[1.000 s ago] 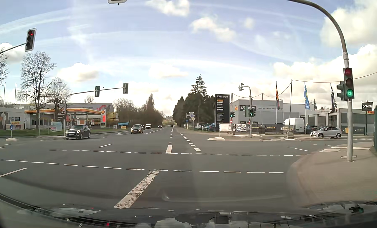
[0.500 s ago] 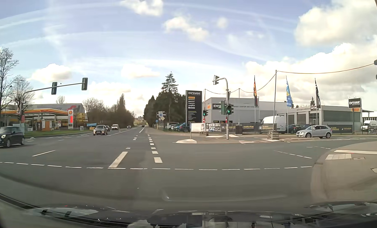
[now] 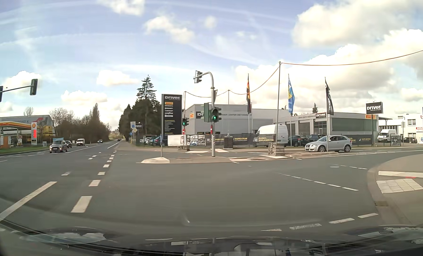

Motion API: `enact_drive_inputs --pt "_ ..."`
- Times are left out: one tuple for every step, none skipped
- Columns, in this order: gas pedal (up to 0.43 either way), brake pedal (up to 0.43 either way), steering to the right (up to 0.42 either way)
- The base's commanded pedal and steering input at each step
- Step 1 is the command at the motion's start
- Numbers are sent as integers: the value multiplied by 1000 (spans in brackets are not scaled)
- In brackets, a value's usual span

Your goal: Follow the waypoints while adhering to traffic rules and regulations

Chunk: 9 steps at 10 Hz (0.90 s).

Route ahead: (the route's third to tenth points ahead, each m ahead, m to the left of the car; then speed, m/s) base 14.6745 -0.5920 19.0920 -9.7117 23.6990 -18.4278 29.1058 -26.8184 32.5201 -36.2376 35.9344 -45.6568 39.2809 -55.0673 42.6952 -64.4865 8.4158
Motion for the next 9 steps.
enact_drive_inputs --pt "0 0 180" --pt "0 0 184" --pt "0 0 188" --pt "0 0 190" --pt "20 0 192" --pt "20 0 198" --pt "20 0 203" --pt "20 0 208" --pt "28 0 214"
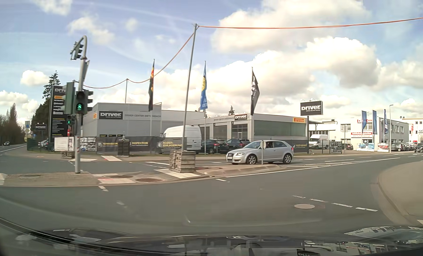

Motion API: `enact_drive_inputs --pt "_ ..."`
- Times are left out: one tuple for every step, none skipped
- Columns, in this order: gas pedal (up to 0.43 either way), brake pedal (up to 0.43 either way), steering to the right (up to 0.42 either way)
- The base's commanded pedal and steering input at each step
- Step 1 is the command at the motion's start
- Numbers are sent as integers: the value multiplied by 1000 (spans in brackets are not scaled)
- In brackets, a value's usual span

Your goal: Follow the waypoints while adhering to traffic rules and regulations

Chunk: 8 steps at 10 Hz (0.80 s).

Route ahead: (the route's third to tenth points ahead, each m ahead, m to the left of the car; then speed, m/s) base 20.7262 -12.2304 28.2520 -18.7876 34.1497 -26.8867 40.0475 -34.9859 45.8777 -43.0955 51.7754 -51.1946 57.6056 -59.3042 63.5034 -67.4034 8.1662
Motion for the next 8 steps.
enact_drive_inputs --pt "39 0 219" --pt "59 0 219" --pt "67 0 219" --pt "79 0 219" --pt "79 0 220" --pt "98 0 218" --pt "98 0 218" --pt "98 0 217"
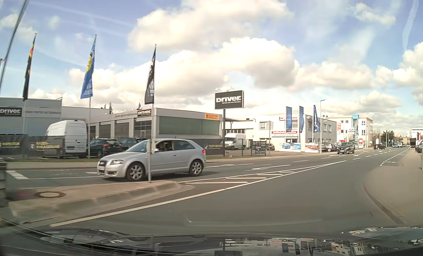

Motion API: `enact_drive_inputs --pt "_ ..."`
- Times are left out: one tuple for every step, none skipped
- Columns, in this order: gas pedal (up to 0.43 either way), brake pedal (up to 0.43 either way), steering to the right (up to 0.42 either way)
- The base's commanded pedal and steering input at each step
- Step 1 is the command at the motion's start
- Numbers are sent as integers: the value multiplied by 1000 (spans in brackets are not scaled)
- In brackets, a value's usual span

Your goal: Follow the waypoints while adhering to traffic rules and regulations

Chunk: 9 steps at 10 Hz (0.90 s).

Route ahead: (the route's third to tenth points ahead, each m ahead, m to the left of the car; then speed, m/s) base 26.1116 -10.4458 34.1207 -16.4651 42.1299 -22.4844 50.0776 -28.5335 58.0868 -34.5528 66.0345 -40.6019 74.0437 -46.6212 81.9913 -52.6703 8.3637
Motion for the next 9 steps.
enact_drive_inputs --pt "138 0 217" --pt "138 0 216" --pt "138 0 215" --pt "138 0 212" --pt "150 0 208" --pt "157 0 203" --pt "157 0 199" --pt "157 0 194" --pt "157 0 187"
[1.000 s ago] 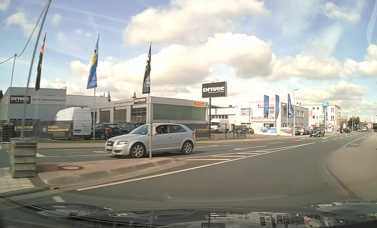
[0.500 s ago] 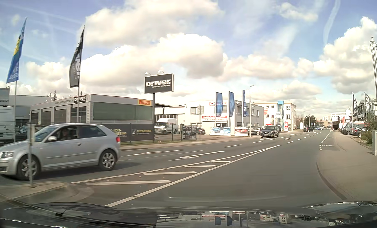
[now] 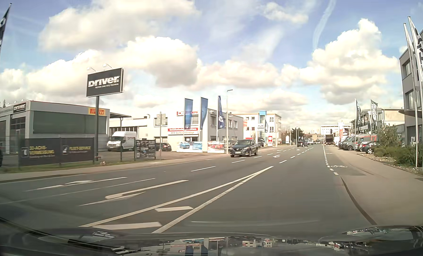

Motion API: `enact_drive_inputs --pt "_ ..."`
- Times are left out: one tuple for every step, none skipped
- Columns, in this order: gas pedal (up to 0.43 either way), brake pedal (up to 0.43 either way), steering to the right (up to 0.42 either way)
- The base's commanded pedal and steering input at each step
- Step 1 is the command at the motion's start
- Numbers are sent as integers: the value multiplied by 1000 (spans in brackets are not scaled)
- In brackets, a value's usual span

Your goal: Follow the waypoints while adhering to traffic rules and regulations

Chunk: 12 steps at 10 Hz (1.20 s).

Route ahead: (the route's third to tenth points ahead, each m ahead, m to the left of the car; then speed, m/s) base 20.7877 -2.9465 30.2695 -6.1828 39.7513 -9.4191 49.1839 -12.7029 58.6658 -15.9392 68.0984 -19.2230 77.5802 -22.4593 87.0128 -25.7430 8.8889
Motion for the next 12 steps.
enact_drive_inputs --pt "157 0 177" --pt "157 0 169" --pt "157 0 159" --pt "157 0 148" --pt "157 0 138" --pt "157 0 127" --pt "157 0 107" --pt "157 0 90" --pt "157 0 77" --pt "169 0 65" --pt "169 0 53" --pt "169 0 44"
